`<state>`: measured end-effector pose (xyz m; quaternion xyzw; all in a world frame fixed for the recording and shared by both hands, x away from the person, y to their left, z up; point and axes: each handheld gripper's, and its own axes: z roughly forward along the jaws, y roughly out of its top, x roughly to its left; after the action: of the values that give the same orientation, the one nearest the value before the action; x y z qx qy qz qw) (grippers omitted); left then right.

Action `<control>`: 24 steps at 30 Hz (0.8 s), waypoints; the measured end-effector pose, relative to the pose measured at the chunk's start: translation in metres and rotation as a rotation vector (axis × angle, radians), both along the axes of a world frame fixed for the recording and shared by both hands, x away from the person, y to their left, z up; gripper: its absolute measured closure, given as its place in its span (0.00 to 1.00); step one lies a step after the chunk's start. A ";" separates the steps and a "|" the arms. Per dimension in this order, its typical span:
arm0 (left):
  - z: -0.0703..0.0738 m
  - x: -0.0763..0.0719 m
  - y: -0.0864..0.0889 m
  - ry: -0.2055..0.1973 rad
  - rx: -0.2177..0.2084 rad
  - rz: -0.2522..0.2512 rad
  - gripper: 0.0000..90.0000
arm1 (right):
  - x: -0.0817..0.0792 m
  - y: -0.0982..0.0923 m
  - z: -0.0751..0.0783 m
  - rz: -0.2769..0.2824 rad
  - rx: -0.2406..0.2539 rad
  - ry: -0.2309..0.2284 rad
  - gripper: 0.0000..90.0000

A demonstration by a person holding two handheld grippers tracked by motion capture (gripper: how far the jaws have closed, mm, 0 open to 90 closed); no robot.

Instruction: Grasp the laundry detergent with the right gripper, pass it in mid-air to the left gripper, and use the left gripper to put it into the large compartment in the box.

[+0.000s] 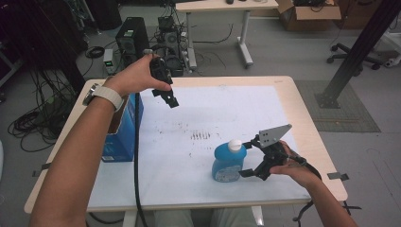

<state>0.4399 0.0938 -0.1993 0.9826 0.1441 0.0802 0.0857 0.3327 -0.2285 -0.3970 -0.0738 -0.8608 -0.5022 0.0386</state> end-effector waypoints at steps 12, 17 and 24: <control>-0.001 0.001 -0.001 0.000 -0.001 -0.002 0.15 | -0.002 0.012 -0.009 0.007 0.027 0.005 0.07; -0.001 0.001 -0.001 0.002 0.002 -0.003 0.15 | -0.002 0.017 -0.008 0.014 0.034 0.001 0.07; -0.002 0.002 -0.001 0.002 0.000 0.002 0.15 | -0.002 0.026 -0.010 0.025 0.052 -0.003 0.08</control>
<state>0.4416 0.0932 -0.2011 0.9825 0.1451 0.0793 0.0856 0.3303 -0.2028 -0.4067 -0.0612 -0.8483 -0.5240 0.0457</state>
